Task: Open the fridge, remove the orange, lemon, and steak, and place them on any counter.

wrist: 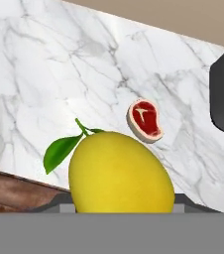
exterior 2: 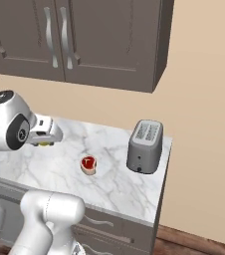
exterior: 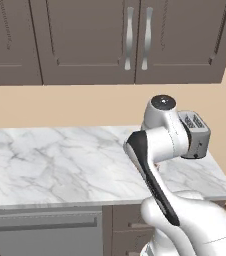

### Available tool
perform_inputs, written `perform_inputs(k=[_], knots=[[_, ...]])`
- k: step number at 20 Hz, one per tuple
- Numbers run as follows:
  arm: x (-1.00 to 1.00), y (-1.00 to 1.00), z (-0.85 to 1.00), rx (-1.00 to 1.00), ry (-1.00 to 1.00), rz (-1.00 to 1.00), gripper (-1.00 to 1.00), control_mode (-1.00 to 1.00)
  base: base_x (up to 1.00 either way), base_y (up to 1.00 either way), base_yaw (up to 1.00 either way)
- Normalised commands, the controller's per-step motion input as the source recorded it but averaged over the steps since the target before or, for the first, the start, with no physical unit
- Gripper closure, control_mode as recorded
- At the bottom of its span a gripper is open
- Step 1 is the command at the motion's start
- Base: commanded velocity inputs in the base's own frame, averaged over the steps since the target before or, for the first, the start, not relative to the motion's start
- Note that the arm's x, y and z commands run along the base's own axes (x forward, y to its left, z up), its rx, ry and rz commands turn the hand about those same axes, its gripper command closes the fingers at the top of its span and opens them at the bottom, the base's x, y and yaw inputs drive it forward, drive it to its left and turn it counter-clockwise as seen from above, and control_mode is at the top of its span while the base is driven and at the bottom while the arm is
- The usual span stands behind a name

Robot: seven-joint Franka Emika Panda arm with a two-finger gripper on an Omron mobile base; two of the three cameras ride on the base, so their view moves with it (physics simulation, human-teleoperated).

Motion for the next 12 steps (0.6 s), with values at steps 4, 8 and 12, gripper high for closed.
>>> perform_inputs(k=[4, 8, 12], knots=[[0.69, 0.0, -0.57, 0.0, 0.06, 0.0, 1.0, -1.0, 0.0, 0.0, 0.0], [0.76, 0.0, -0.54, 0.0, 0.09, 0.0, 1.0, -1.0, 0.0, 0.0, 0.0], [0.68, 0.0, -0.65, -0.02, 0.04, 0.0, 1.0, -1.0, 0.0, 0.0, 0.0]])
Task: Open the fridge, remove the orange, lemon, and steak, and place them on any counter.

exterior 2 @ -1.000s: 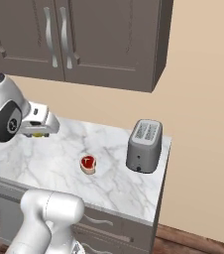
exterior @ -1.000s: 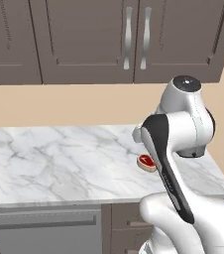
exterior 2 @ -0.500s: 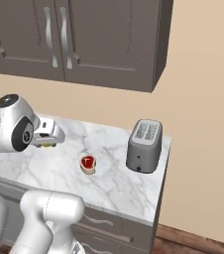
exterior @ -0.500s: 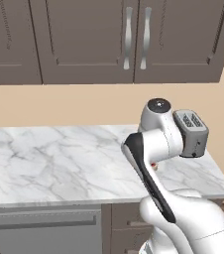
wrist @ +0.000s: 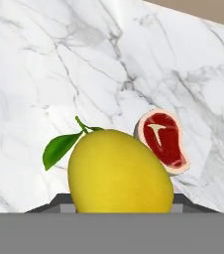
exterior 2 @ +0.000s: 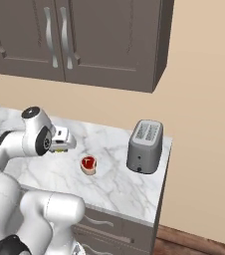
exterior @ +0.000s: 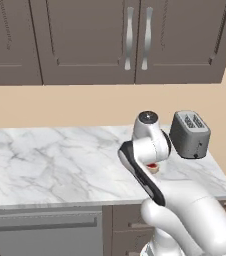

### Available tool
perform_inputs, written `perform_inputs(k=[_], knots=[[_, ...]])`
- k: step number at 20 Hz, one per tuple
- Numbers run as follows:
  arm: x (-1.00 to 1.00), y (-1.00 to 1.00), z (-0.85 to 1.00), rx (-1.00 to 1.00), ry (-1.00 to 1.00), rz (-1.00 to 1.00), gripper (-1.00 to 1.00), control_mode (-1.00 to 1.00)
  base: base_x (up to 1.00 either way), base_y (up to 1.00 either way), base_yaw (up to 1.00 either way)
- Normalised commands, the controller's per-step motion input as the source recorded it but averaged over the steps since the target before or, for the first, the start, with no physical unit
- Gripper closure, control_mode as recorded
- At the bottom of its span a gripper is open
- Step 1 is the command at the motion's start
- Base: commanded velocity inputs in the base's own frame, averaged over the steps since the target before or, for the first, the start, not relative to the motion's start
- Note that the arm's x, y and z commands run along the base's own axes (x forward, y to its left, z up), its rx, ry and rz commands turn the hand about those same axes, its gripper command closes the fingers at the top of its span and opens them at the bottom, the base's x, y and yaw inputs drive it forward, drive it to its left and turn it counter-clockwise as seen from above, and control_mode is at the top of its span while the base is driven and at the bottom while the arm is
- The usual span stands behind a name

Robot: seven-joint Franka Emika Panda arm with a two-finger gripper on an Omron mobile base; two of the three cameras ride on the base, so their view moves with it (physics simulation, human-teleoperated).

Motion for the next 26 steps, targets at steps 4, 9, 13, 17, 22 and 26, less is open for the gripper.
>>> perform_inputs(k=[4, 9, 13, 17, 22, 26], knots=[[0.61, 0.0, -0.66, -0.04, 0.05, 0.0, 1.0, -1.0, 0.0, 0.0, 0.0], [0.57, 0.0, -0.58, -0.03, 0.06, 0.0, 1.0, -1.0, 0.0, 0.0, 0.0], [0.47, 0.0, -0.39, 0.0, 0.04, 0.0, 1.0, -1.0, 0.0, 0.0, 0.0], [0.25, 0.0, -0.12, 0.0, 0.01, 0.0, 1.0, -1.0, 0.0, 0.0, 0.0], [0.02, 0.0, 0.0, 0.0, 0.01, 0.0, 1.0, -1.0, 0.0, 0.0, 0.0], [0.03, 0.0, -0.01, -0.01, 0.0, 0.0, -1.0, -1.0, 0.0, 0.0, 0.0]])
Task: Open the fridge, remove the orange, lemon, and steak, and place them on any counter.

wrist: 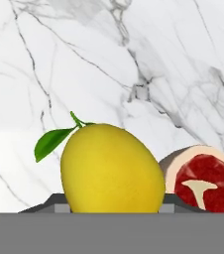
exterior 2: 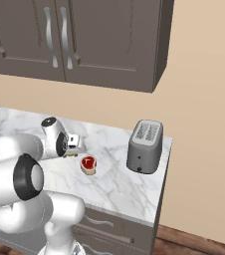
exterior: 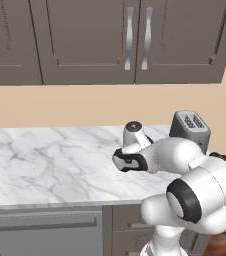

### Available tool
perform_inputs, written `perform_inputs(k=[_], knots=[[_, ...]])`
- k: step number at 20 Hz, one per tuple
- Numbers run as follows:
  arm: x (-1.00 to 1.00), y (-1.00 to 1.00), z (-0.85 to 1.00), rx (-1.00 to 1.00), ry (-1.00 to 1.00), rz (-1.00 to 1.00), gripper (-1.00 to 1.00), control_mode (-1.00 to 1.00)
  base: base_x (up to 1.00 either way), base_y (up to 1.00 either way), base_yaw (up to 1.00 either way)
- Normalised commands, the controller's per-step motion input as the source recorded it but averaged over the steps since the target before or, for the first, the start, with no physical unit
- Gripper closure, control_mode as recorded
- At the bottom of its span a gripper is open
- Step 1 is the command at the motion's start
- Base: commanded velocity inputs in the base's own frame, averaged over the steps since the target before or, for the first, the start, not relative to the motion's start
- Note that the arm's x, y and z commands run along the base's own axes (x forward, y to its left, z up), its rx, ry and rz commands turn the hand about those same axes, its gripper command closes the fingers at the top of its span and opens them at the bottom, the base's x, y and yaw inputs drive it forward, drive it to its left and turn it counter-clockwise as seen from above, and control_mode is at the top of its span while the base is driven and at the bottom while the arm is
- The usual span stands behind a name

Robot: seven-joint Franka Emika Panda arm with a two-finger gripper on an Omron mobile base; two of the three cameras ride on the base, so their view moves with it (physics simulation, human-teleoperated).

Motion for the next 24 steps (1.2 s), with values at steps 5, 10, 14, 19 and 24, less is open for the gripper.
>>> perform_inputs(k=[5, 10, 14, 19, 24], knots=[[0.14, 0.0, -0.01, 0.0, 0.0, 0.0, -1.0, -1.0, 0.0, 0.0, 0.0], [0.07, 0.0, 0.0, 0.0, 0.0, 0.0, -1.0, -1.0, 0.0, 0.0, 0.0], [-0.08, 0.0, 0.12, 0.0, -0.02, 0.0, -1.0, -1.0, 0.0, 0.0, 0.0], [-0.79, 0.0, 0.49, 0.01, -0.1, -0.01, -1.0, -1.0, 0.0, 0.0, 0.0], [-1.0, -0.23, 0.76, 0.14, -0.01, -0.08, -1.0, -1.0, 0.0, 0.0, 0.0]])
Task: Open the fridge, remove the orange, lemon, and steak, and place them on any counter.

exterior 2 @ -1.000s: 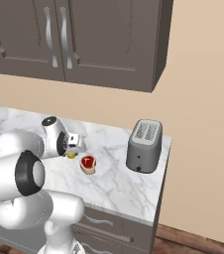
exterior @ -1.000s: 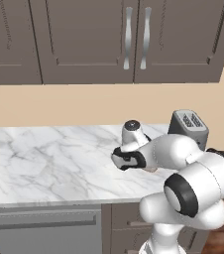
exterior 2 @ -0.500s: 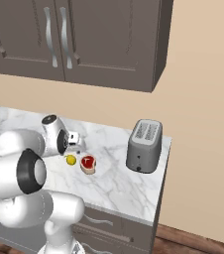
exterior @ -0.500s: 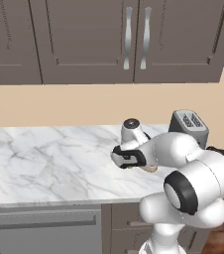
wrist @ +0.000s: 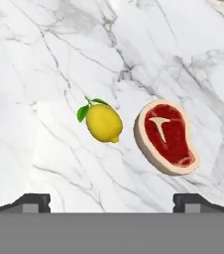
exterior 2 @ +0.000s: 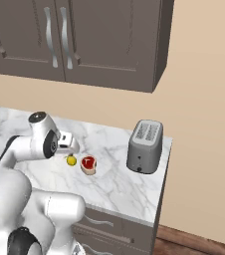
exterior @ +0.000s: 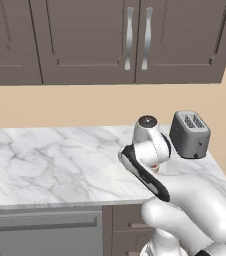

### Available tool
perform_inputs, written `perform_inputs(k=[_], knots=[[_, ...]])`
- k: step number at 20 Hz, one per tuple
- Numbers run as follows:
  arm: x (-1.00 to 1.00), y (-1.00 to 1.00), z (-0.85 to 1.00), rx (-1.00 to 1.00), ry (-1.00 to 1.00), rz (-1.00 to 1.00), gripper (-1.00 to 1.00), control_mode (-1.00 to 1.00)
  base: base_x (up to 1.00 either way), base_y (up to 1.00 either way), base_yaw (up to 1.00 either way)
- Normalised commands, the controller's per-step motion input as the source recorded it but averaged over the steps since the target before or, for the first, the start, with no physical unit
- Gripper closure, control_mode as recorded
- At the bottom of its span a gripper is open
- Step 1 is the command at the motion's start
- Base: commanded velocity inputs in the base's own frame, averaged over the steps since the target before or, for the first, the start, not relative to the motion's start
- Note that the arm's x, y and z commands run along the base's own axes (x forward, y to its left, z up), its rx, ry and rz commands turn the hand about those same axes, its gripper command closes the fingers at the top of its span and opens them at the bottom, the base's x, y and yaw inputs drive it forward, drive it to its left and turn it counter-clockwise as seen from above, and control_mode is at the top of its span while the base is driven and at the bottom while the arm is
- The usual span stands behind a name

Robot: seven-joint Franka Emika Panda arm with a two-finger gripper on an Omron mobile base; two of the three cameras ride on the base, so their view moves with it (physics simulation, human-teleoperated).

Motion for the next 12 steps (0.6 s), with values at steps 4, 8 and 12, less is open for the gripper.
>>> perform_inputs(k=[4, 8, 12], knots=[[-0.99, -0.52, 1.0, 0.16, -0.01, -0.06, -1.0, -1.0, 0.0, 0.0, 0.0], [-0.88, -0.6, 1.0, 0.06, -0.05, -0.08, -1.0, -1.0, 0.0, 0.0, 0.0], [-0.87, -0.44, 1.0, 0.0, -0.05, -0.08, -1.0, -1.0, 0.0, 0.0, 0.0]])
